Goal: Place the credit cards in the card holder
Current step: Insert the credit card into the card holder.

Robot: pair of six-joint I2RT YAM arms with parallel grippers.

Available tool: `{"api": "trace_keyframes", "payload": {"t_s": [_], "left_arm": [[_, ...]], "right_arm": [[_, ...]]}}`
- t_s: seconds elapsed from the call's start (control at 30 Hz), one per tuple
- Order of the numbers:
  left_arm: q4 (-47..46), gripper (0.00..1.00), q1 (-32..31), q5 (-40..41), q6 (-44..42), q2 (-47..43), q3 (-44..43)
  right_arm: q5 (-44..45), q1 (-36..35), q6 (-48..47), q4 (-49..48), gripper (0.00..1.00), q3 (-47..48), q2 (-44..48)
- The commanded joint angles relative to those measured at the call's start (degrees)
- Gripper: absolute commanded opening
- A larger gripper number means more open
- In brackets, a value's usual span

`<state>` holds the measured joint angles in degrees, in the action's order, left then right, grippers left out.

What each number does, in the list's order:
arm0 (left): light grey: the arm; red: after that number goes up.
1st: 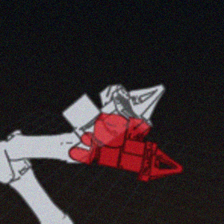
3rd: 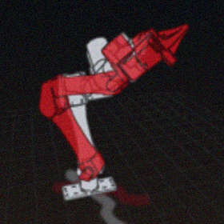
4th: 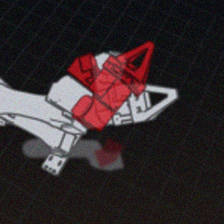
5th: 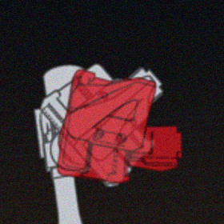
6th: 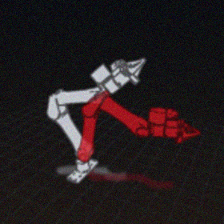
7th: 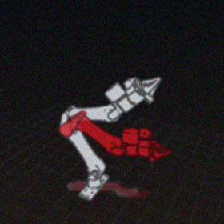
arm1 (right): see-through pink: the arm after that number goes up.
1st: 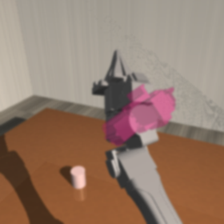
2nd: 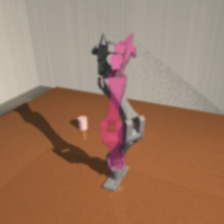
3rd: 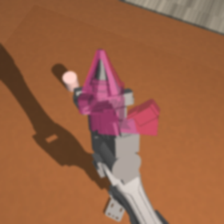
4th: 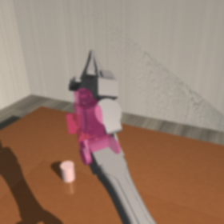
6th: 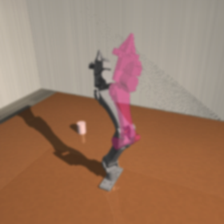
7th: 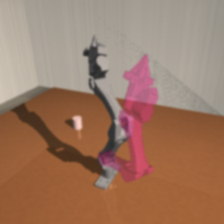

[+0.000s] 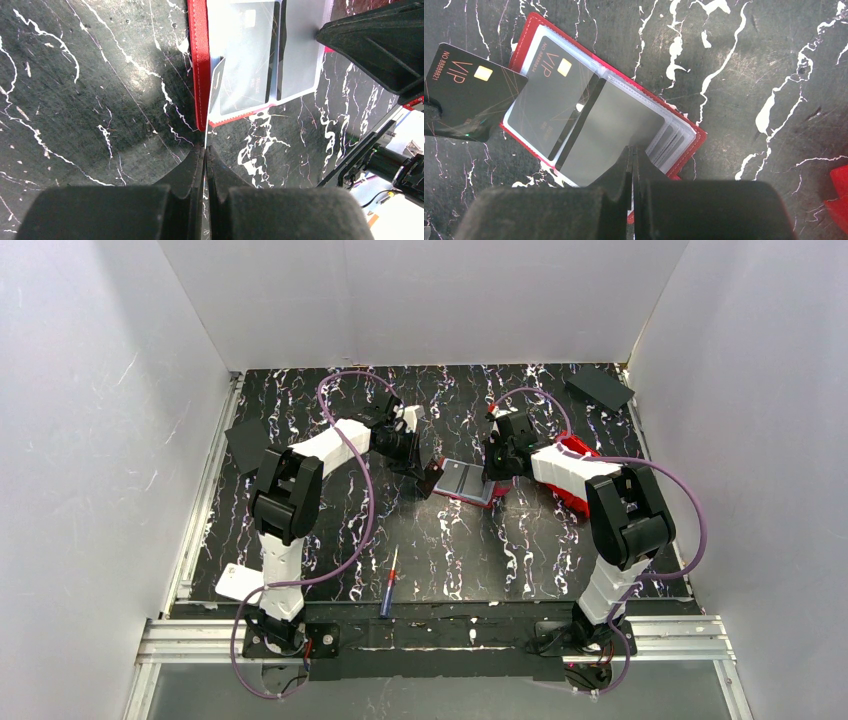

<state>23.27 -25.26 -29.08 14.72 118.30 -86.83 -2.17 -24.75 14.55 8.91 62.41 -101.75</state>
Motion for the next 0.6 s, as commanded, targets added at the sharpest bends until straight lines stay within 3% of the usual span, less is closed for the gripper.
{"api": "trace_keyframes", "payload": {"t_s": [0.0, 0.57], "left_arm": [[2.6, 0.0, -0.1, 2.6, -1.8, -2.0, -1.7], [0.0, 0.0, 0.3, -0.6, 3.3, -3.1, -0.8]], "right_arm": [[-0.6, 0.1, -0.8, 1.4, 0.01, -1.7, -1.3], [-1.3, 0.1, -0.9, 1.5, 0.01, -1.8, -1.4]]}}
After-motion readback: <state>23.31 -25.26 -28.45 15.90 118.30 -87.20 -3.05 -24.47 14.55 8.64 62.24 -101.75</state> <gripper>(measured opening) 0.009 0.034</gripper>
